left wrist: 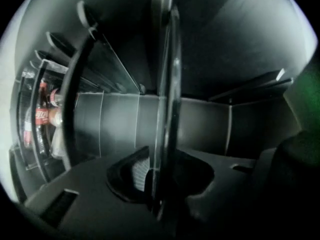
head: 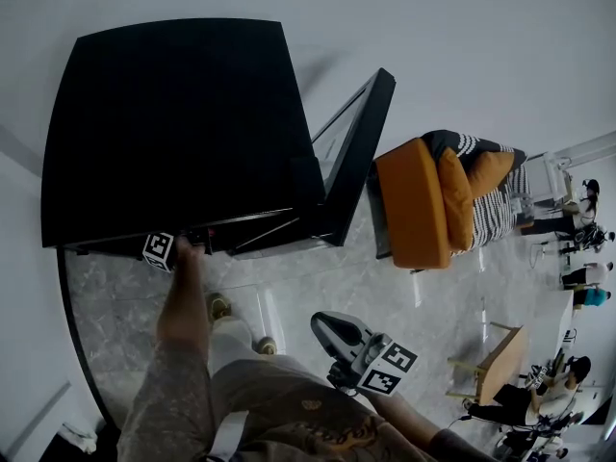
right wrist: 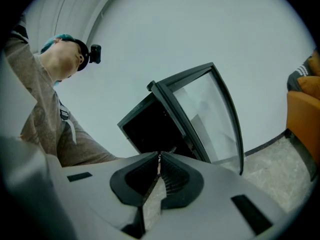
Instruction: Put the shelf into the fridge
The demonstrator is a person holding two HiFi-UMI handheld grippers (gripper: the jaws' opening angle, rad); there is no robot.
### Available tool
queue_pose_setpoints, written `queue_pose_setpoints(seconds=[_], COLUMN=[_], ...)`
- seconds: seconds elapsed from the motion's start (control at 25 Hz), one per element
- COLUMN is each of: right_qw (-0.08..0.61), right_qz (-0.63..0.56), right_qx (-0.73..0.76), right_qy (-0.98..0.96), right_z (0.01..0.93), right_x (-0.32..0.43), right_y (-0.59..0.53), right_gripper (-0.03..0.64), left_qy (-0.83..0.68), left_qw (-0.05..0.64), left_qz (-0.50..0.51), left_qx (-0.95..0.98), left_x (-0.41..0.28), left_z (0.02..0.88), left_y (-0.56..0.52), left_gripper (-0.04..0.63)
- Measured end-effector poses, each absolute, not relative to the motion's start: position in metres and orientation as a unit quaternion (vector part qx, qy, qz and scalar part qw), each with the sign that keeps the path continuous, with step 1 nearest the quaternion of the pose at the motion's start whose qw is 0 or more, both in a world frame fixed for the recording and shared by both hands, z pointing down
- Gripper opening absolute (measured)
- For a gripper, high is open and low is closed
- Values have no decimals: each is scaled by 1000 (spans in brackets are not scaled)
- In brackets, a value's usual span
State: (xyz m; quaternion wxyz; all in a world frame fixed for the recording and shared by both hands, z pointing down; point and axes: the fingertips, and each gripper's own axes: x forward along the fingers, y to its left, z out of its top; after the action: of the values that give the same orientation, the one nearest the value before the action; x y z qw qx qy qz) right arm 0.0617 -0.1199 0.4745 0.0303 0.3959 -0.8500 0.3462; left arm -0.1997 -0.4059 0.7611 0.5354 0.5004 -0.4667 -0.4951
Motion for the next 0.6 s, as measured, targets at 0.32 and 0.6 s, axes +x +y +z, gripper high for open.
queue_pose_setpoints(seconds=[0.32, 0.6], right_qw=[16, 4], right_qz=[341, 333], right_qx=[371, 359], right_qy=[-863, -872], right_z=[472, 464], right_x=[50, 52], right_y=[-122, -129], right_gripper=[28, 28], left_qy=[-454, -462], left_qw=[562, 582], left_qz=[-479, -440], left_qx=[499, 504], left_x=[-187, -179], left_z=[752, 739], left_y=[-333, -288], left_gripper=[107, 5])
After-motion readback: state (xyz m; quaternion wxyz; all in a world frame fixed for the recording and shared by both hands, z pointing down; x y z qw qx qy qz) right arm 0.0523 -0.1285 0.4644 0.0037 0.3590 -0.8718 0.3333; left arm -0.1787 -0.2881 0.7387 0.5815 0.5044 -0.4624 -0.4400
